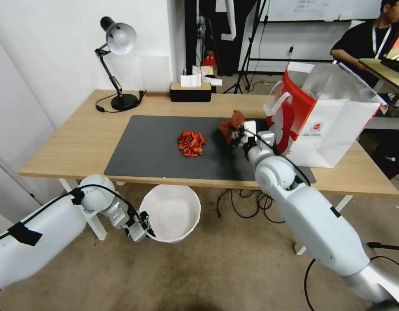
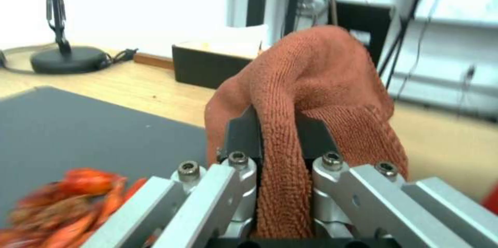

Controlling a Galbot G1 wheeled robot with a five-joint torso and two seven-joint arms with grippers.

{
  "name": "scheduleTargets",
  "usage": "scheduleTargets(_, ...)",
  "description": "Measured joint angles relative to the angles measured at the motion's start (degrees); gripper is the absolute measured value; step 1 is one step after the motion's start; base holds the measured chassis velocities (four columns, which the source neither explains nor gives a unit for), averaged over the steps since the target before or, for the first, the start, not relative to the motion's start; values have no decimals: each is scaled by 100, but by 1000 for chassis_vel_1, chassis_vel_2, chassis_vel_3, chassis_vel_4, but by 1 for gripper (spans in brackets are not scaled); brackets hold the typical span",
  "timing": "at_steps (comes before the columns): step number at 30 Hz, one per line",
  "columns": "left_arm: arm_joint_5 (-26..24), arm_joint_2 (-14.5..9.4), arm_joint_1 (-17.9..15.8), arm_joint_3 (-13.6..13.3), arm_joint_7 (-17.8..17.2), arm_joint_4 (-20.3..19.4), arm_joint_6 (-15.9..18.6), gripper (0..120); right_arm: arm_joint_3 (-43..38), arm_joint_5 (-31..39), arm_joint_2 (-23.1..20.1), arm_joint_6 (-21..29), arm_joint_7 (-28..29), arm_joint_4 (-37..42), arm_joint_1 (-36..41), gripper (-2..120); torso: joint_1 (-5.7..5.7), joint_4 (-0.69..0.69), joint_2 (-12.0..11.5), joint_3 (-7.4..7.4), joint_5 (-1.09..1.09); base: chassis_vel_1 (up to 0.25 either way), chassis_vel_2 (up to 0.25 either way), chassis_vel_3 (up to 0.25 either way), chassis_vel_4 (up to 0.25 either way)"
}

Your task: Sweep shrimp from table into container with towel, then put container into takeout bag.

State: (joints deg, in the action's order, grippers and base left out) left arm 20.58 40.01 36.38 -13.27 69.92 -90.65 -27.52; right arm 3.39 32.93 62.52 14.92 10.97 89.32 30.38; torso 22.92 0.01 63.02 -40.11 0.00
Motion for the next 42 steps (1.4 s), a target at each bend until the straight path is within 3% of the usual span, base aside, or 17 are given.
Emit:
scheduleTargets(12,88,44,81,106,-29,93,-22,0,1073,-746,299,-640,-1470,-1931,-1204,6,1,1,0,0,0,0,0,0,0)
scheduleTargets(19,142,34,179,156,-35,58,-32,0,1128,-1013,594,-1119,-2170,-2896,-1576,6,1,-2,0,-1,-1,0,0,0,0)
scheduleTargets(21,140,24,214,220,-47,47,-33,0,1130,-1183,740,-1406,-2609,-3339,-1801,6,1,0,0,-1,-1,0,0,0,0)
scheduleTargets(27,127,18,183,243,-58,51,-34,0,1150,-1328,866,-1678,-3296,-3797,-2023,6,1,-1,0,-1,0,0,0,0,0)
scheduleTargets(31,128,42,176,243,-62,112,-42,0,1128,-1522,981,-2004,-4170,-4234,-2205,6,0,0,0,-1,0,0,0,0,0)
scheduleTargets(42,129,91,149,235,-68,145,-43,0,1087,-1834,1031,-2118,-4683,-4454,-2253,6,0,-1,0,0,-1,0,0,0,0)
